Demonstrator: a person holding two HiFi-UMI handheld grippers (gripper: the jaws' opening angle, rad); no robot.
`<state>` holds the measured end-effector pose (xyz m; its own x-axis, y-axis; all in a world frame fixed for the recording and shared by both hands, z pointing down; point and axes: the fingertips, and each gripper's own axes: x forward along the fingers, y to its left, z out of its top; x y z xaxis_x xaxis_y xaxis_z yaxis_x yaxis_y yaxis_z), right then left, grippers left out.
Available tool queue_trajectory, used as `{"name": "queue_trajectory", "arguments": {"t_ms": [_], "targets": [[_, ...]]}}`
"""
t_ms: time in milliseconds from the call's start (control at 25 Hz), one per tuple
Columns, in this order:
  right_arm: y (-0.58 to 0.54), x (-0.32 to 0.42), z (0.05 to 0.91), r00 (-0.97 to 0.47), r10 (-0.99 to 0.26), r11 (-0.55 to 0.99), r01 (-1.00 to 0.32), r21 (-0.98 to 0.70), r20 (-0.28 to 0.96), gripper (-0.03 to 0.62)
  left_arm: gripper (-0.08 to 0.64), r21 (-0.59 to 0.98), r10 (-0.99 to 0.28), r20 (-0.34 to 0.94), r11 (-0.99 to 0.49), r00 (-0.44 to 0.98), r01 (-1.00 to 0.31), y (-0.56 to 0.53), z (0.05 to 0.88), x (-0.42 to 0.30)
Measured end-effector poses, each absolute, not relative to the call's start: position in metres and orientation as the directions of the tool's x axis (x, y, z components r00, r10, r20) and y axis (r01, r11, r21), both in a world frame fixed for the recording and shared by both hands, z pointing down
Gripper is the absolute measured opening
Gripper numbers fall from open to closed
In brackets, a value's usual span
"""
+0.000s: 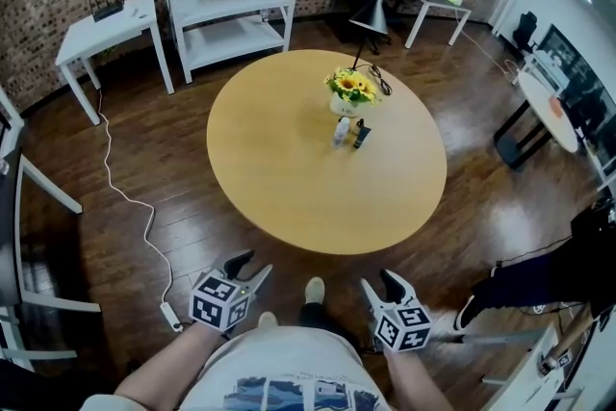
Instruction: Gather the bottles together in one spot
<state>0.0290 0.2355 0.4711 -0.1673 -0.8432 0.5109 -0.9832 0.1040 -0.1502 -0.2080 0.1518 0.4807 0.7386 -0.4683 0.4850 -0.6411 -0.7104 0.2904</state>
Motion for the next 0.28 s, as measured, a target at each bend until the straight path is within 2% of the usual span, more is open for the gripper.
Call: {"name": "queue_trajectory", "arguments": {"t_ms": [280], "targets": [[0.2346,0.0228,0.4813,-0.163,-0.845,0.101,-0.984,-0.148,0.509,0.233,0.183,0.287,-0.464,0.485,-0.716,0.741,-0.636,0.1527,0.4917,-0.2127]]}}
